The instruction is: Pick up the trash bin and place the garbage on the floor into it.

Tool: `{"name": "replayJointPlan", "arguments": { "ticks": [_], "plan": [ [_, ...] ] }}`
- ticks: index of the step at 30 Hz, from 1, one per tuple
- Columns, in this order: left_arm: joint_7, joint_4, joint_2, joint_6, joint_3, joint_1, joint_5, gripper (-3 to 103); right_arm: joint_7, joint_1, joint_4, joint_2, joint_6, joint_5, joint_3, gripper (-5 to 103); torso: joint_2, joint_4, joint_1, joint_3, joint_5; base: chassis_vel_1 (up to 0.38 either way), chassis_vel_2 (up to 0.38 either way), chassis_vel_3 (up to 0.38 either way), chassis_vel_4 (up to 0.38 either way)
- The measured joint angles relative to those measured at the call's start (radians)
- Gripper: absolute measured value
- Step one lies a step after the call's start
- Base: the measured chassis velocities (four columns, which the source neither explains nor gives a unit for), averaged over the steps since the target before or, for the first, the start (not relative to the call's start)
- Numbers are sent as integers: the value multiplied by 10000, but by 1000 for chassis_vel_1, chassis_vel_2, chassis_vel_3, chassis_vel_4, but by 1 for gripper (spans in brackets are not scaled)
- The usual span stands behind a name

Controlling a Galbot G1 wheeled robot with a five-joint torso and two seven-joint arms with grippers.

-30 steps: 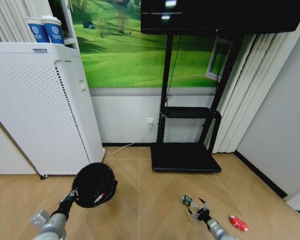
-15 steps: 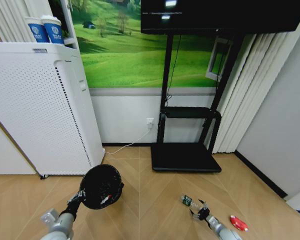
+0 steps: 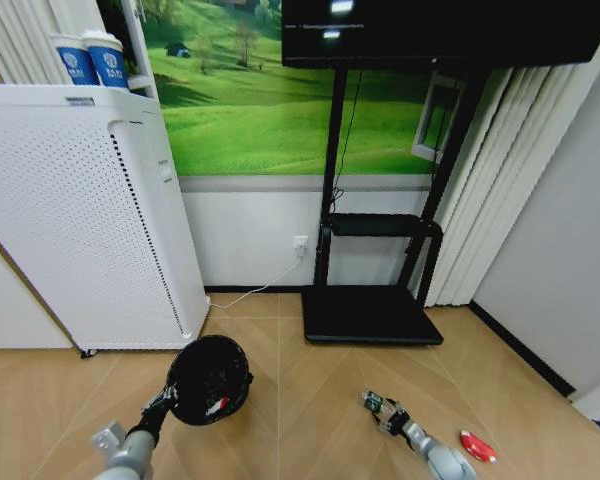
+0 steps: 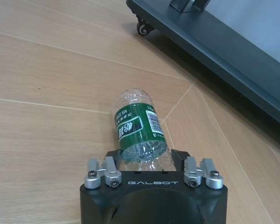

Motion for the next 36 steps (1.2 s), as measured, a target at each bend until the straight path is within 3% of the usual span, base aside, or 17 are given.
{"name": "replayJointPlan", "arguments": {
  "ticks": [5, 7, 8, 12, 15, 22, 24, 28, 30, 34, 36],
  "plan": [
    [-15, 73, 14, -33, 140, -104, -5, 6, 204, -132, -14, 139, 91, 52, 38, 41, 1, 2, -1, -1, -1, 0, 0, 0, 0],
    [7, 107, 20, -40, 151, -110, -4, 6, 241, -168, -5, 169, 97, 60, 50, 41, 1, 2, 0, -1, -1, 0, 0, 0, 0],
    [31, 159, 28, -44, 161, -128, -3, 6, 286, -239, 45, 215, 105, 76, 85, 33, 0, 2, 0, -1, -2, 0, 0, 0, 0],
    [93, 215, 55, -45, 163, -167, -17, 6, 467, -476, 262, 258, 104, 192, 143, 27, 1, 4, 0, -1, 5, 0, 0, 0, 0],
    [358, 306, 227, 42, 274, -177, -91, 6, 653, -1286, 1484, 286, -189, 1234, 262, 19, 0, -1, 0, 1, 10, 0, 0, 0, 0],
    [356, 569, 665, 78, 674, -538, -104, 6, 1050, -2631, 4292, 401, -392, 2493, 458, 19, 0, 3, 0, 0, 3, 0, 0, 0, 0],
    [353, 716, 812, 90, 779, -656, -87, 6, 1100, -3160, 5603, 423, -432, 2925, 447, 19, 0, -6, 0, 1, 2, 0, 0, 0, 0],
    [465, 1078, 1118, 67, 814, -713, 87, 6, 1011, -3685, 7337, 328, -591, 3566, 245, 19, 0, 11, 0, 0, 0, 0, 0, 0, 0],
    [614, 1429, 1661, 41, 1256, -1020, 95, 6, 803, -4318, 8531, 411, -559, 3962, 214, 19, 0, 7, 0, 0, -2, 0, 0, 0, 0],
    [879, 1668, 2127, 27, 1744, -1348, 78, 6, 526, -4862, 9288, 648, -340, 4128, 152, 19, 1, 2, 0, 0, 0, 0, 0, 0, 0],
    [1171, 1837, 2478, -35, 2620, -1870, 49, 6, 153, -5361, 9629, 1076, 25, 4240, 60, 19, 0, -1, 0, 0, 2, 0, 0, 0, 0]
  ]
}}
